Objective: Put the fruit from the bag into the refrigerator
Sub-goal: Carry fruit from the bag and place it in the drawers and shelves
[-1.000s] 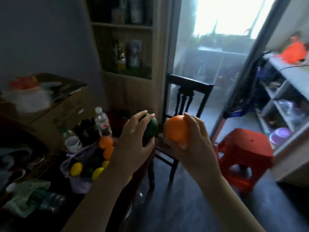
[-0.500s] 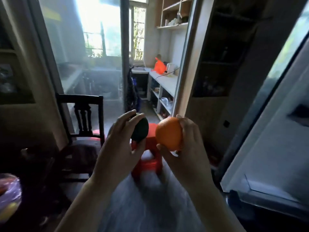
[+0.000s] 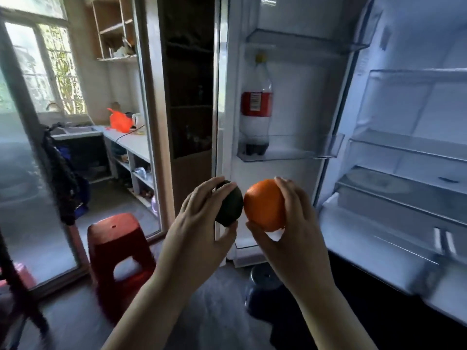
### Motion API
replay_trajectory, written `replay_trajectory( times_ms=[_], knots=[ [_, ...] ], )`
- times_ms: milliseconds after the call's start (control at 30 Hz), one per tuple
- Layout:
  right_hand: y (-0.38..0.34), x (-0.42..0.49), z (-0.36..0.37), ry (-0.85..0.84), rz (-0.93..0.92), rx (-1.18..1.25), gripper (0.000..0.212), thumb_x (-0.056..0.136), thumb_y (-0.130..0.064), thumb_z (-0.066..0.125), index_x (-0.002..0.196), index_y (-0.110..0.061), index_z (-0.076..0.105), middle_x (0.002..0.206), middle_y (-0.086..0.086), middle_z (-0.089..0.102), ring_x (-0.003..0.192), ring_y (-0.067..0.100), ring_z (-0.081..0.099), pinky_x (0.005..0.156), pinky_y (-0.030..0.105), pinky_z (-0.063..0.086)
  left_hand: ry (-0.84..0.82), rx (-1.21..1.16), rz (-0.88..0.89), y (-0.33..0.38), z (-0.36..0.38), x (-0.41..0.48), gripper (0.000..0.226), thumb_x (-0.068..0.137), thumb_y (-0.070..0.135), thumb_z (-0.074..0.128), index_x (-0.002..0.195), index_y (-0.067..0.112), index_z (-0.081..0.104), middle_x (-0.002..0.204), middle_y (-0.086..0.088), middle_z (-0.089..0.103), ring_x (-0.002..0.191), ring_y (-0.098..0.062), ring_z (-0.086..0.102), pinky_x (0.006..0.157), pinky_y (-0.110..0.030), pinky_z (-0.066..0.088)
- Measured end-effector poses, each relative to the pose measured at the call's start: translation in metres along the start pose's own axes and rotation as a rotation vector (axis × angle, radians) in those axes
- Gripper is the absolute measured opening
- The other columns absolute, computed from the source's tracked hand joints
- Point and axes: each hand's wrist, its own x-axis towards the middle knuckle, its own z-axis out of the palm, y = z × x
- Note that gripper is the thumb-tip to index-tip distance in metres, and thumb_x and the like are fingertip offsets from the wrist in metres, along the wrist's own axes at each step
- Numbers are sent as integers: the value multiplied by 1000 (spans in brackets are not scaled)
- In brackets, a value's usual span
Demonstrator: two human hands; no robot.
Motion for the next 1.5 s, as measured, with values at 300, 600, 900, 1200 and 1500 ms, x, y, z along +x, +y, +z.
replay_trajectory(
  times_ms=[300, 600, 900, 1200, 1500],
  knots=[
    [74, -23, -50, 138, 208, -182, 83, 71, -46, 74, 138, -18, 33, 140, 5, 40, 121, 23, 48, 92, 32, 49, -144, -185, 236, 45, 95, 48, 58, 79, 32, 69, 131, 19, 46, 133, -1, 50, 119, -15, 49, 99, -22, 35],
    [163, -25, -70, 173, 392, -327, 78, 73, -50, 68, 138, -21, 36, 140, -2, 41, 121, 11, 44, 92, 13, 35, -304, -414, 325, 75, 200, 89, 57, 75, 17, 73, 127, 26, 51, 135, 9, 47, 116, -10, 51, 90, -24, 43],
    [247, -66, -94, 209, 599, -418, 77, 73, -41, 76, 138, -23, 38, 140, -6, 41, 124, 12, 45, 96, 26, 45, -547, -547, 472, 124, 313, 100, 58, 78, 13, 70, 132, 24, 51, 136, 6, 46, 125, -11, 43, 103, -27, 39],
    [384, -56, -165, 129, 620, -443, 77, 76, -40, 74, 140, -22, 36, 142, -4, 38, 125, 14, 43, 93, 27, 47, -614, -565, 467, 215, 434, 141, 55, 80, 15, 68, 131, 26, 51, 137, 8, 45, 124, -8, 43, 98, -7, 27],
    [502, -38, -209, -66, 633, -424, 74, 78, -45, 69, 140, -27, 33, 140, -8, 38, 124, 12, 42, 88, 25, 43, -722, -509, 406, 248, 526, 176, 53, 83, 26, 64, 132, 33, 47, 138, 16, 40, 122, -5, 43, 87, -20, 42]
  ],
)
